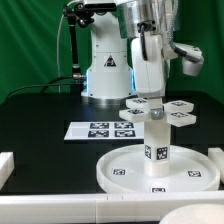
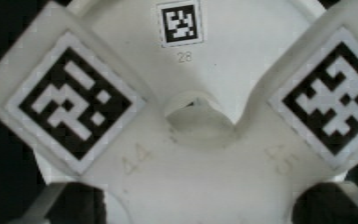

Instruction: Assemble round table

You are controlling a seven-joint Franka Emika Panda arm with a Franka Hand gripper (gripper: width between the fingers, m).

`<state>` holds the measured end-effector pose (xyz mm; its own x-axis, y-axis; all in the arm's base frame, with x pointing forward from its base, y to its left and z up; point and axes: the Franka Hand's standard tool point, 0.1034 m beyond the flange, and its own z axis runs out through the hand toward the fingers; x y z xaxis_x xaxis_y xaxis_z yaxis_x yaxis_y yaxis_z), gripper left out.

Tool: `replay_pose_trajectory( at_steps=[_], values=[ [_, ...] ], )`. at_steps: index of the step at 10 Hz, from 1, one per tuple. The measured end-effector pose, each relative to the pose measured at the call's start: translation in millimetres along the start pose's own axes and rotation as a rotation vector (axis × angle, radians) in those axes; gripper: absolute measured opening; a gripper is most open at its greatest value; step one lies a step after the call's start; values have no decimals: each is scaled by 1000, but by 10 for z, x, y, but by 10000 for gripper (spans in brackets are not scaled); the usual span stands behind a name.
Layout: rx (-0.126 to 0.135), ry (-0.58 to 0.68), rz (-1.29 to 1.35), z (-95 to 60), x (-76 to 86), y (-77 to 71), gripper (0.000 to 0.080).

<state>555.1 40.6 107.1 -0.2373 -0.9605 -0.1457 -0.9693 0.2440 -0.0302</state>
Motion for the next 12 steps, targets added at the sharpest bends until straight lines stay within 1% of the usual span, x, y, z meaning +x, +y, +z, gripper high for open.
replay_pose_trajectory(
  at_steps=[1,2,5,8,9,10,11,12],
  values=[
    [0,0,-10,-4,0,-1,614],
    [8,-16,-55,-65,10,-22,640],
    [36,-64,-67,-347,-86,-43,648],
    [32,-56,-205,-300,-85,-27,649],
    [27,-39,-395,-299,-111,-29,649],
    [12,-29,-537,-312,-149,-22,649],
    [7,-30,-635,-325,-179,-23,649],
    [11,-30,-755,-326,-180,-27,649]
  ],
)
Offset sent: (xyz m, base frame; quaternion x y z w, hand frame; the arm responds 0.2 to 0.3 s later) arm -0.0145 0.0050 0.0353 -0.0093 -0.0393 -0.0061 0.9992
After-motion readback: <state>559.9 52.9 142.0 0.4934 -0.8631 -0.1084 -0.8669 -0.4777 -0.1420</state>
